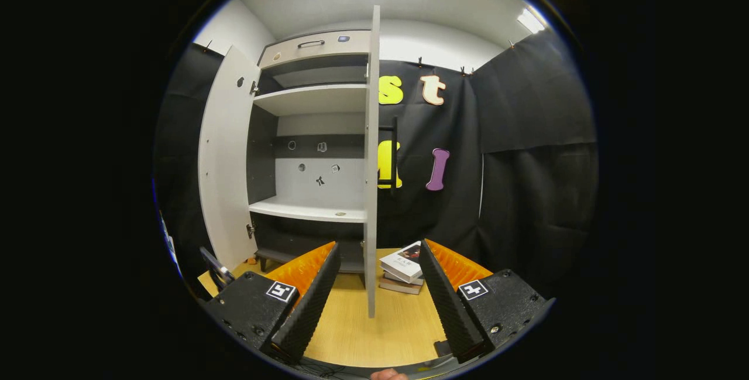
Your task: Grasp the bottle in the cabinet with the left hand and place it on the coaster, then close the right door with the right hand and the left door with the left hand.
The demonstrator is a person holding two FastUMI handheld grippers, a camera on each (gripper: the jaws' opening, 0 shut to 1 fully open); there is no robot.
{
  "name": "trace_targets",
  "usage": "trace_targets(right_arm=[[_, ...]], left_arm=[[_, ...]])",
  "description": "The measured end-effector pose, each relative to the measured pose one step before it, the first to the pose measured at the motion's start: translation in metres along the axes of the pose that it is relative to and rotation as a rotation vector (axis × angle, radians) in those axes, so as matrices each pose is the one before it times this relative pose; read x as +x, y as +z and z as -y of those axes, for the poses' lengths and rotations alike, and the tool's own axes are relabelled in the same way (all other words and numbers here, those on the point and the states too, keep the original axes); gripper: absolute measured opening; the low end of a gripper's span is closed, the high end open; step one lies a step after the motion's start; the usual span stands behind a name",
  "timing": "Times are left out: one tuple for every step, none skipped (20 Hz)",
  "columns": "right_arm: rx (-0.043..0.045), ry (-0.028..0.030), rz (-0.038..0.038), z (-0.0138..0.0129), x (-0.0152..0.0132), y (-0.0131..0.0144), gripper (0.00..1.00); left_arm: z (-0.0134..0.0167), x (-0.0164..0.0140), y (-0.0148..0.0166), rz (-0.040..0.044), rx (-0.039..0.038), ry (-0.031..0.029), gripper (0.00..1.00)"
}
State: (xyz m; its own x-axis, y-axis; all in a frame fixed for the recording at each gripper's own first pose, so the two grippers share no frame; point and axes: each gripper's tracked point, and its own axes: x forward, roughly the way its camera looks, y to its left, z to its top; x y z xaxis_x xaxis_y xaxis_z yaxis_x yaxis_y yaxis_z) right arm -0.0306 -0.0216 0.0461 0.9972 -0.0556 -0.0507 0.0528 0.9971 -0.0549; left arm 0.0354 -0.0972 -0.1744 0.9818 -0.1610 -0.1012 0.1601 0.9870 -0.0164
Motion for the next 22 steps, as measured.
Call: trace_targets(right_arm=[[0.00687,0.00328,0.00271,-0.00013,0.00075,-0.00116,0.83],[0.00413,0.00565,0.00100,-0.00041,0.00121,-0.00235,0.83],[0.00313,0.00348,-0.00029,-0.00032,0.00138,-0.00227,0.83],[0.00497,0.00402,0.00060,-0.00055,0.00157,-0.00198,0.83],[0.00790,0.00748,0.00371,-0.00151,0.00161,-0.00128,0.83],[0.00797,0.00934,0.00401,-0.00222,0.00159,-0.00111,0.83],[0.00739,0.00713,0.00583,-0.00155,0.00201,-0.00108,0.83],[0.00671,0.00604,0.00713,-0.00117,0.00189,-0.00105,0.83],[0.00557,0.00576,0.00803,-0.00207,0.00195,-0.00187,0.83],[0.00544,0.00735,0.00455,-0.00256,0.00179,-0.00444,0.83],[0.00510,0.00882,-0.00029,-0.00341,0.00130,-0.00699,0.83],[0.00271,0.00790,-0.00338,-0.00337,0.00064,-0.00781,0.83],[0.00236,0.00429,-0.00549,-0.00267,0.00059,-0.00766,0.83],[0.00729,0.00696,-0.00580,-0.00281,0.00003,-0.00780,0.83],[0.01732,0.00777,-0.01001,-0.00302,0.00018,-0.00747,0.83],[0.02528,0.00723,-0.01161,-0.00172,0.00027,-0.00819,0.83],[0.02723,0.00507,-0.00852,-0.00096,-0.00025,-0.00544,0.83],[0.01920,-0.00134,-0.00073,0.00230,0.00026,-0.00182,0.83],[0.00381,0.00032,0.00895,0.00421,0.00213,0.00327,0.83],[-0.01364,0.00273,0.00784,0.00591,0.00594,0.00821,0.83],[-0.01302,-0.00988,0.01571,0.01176,0.00749,0.01500,0.83],[-0.00413,-0.00656,0.03225,0.01413,0.00847,0.02279,0.83]], left_arm=[[-0.00240,-0.00394,0.01269,0.00685,0.00436,-0.00279,0.95],[-0.00292,-0.00315,0.01300,0.00982,-0.00110,-0.00223,0.95],[-0.00281,-0.00229,0.01212,0.00763,-0.00763,-0.00396,0.95],[-0.00147,-0.00293,0.01267,0.00961,-0.00965,-0.00244,0.95],[-0.00169,-0.00341,0.01284,0.00959,-0.00410,0.00323,0.95],[-0.00268,-0.00256,0.01172,0.00819,0.00064,0.00658,0.95],[-0.00129,-0.00373,0.01146,0.00710,0.00351,0.00159,0.95],[-0.00180,-0.00394,0.00973,0.00003,0.00367,0.00325,0.95],[-0.00116,-0.00366,0.01162,0.00676,0.00076,-0.00064,0.95],[0.00091,-0.00242,0.01109,0.01249,0.00129,-0.00647,0.95],[0.00229,-0.00137,0.00983,0.00232,0.00678,-0.01033,0.95],[0.00154,-0.00247,0.00783,-0.00180,0.01114,-0.00987,0.95],[0.00134,-0.00375,0.00631,-0.00257,0.01201,-0.00626,0.95],[-0.00027,-0.00260,0.00555,0.00326,0.00310,-0.00047,0.95],[0.00112,-0.00192,0.00564,0.00469,-0.00519,-0.00381,0.95],[0.00093,-0.00221,0.00437,-0.00057,-0.00181,-0.00259,0.95],[-0.00173,-0.00293,0.00371,-0.00006,0.00262,0.00610,0.95],[-0.00146,-0.00260,0.00350,0.00388,0.00591,0.00971,0.95],[0.00039,-0.00284,0.00237,0.00248,0.00342,0.00552,0.95],[-0.00029,-0.00288,0.00099,-0.00238,0.00486,0.00286,0.95],[-0.00153,-0.00386,-0.00219,-0.00481,0.00134,0.00549,0.95],[-0.00115,-0.00262,-0.00310,-0.00975,-0.00591,0.00179,0.95]])
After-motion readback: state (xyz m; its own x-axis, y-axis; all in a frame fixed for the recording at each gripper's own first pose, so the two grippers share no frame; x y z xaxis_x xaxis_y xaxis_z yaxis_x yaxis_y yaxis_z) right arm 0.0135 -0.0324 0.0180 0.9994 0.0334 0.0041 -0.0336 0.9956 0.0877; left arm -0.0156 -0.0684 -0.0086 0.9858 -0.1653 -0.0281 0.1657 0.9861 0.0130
